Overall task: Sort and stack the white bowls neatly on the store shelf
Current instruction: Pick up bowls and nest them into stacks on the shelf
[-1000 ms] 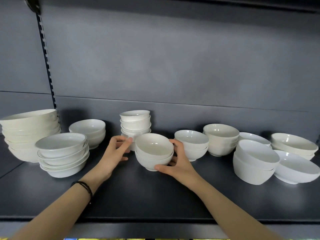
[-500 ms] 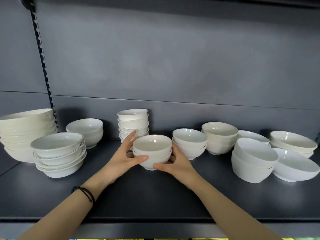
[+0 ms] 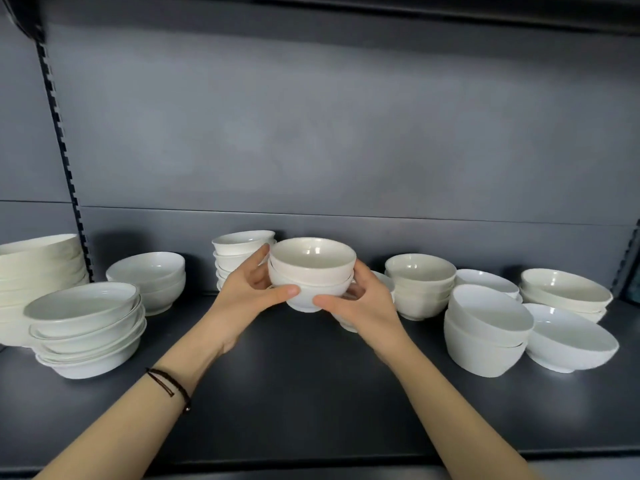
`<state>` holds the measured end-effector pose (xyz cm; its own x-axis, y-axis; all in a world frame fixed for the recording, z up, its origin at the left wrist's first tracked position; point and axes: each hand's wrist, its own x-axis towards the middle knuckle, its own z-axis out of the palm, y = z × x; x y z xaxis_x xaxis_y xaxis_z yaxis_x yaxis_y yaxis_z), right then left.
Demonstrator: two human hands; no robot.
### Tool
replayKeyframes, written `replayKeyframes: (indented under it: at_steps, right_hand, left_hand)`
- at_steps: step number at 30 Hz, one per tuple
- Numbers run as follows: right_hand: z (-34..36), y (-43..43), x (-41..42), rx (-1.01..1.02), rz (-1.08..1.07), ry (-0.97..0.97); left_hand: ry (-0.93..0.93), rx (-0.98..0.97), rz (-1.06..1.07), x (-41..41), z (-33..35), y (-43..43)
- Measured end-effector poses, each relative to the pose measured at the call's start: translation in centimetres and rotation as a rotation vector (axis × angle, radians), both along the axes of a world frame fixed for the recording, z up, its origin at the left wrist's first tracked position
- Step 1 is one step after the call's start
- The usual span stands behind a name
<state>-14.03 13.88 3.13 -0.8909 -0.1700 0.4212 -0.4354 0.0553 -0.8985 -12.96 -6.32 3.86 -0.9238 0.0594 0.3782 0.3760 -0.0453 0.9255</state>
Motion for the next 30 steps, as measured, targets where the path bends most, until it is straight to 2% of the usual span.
replayKeyframes:
  at_steps: [4,12,19,30]
  right_hand:
    - [1.6,2.2,-1.0,0.02,-0.073,0.046]
    - [1.7,6.4,-3.3,0.05,-0.125,0.043]
    - [-0.7,6.7,-5.3,0.134,-0.2,0.012]
    - [-1.2,6.6,-4.5,0.233,-0.265,-0.012]
  left_hand:
    - [0.063,0.005,-0.036,-1.5,0.9,2.5]
    - [0.044,0.014,-0.127,-5.1,0.6,6.2]
    - [0.041,-0.069,-0.155,-6.7,-1.0,6.9]
    - [-0.005,-0.093,-0.19,-7.2,-2.6,7.3]
